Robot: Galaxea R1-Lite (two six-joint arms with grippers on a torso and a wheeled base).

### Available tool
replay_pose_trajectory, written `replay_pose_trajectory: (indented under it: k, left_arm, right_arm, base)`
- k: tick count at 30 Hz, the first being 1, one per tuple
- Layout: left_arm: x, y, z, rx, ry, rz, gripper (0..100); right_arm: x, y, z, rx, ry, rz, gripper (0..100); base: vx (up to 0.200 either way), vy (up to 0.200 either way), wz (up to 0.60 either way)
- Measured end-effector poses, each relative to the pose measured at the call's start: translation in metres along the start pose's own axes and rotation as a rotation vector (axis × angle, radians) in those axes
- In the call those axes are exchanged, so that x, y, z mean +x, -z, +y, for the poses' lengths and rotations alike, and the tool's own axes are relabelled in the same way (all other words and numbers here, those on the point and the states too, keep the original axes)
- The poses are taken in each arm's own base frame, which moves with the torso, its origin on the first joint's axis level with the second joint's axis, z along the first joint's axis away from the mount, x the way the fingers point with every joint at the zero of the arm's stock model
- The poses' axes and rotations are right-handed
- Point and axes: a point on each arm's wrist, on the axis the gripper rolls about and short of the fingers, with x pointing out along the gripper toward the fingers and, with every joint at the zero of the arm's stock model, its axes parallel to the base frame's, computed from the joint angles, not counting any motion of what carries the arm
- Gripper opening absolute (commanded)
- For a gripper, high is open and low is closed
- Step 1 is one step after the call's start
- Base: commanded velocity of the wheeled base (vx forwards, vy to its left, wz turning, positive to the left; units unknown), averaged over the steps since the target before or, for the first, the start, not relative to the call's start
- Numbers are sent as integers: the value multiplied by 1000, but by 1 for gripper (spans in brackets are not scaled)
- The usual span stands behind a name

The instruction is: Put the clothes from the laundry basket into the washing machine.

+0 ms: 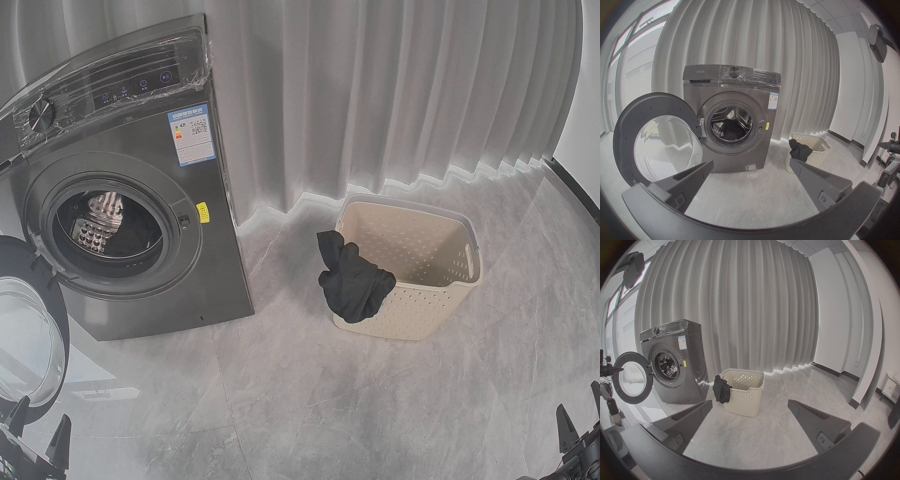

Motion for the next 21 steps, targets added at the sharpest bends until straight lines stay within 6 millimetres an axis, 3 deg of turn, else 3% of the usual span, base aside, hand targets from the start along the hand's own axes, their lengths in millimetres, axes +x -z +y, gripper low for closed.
replay_pose_trajectory:
  k: [6, 15, 21]
  left_arm:
    - [0, 0, 0, -7, 1, 1, 100]
    - [0, 0, 0, -7, 4, 2, 100]
    - [0, 0, 0, -6, 0, 1, 100]
  right_arm:
    - [0, 0, 0, 0, 1, 0, 100]
    - [0, 0, 0, 0, 1, 0, 100]
    - [0, 0, 0, 0, 1, 0, 100]
  base:
    - [200, 0, 0]
    - [0, 0, 0]
    - [200, 0, 0]
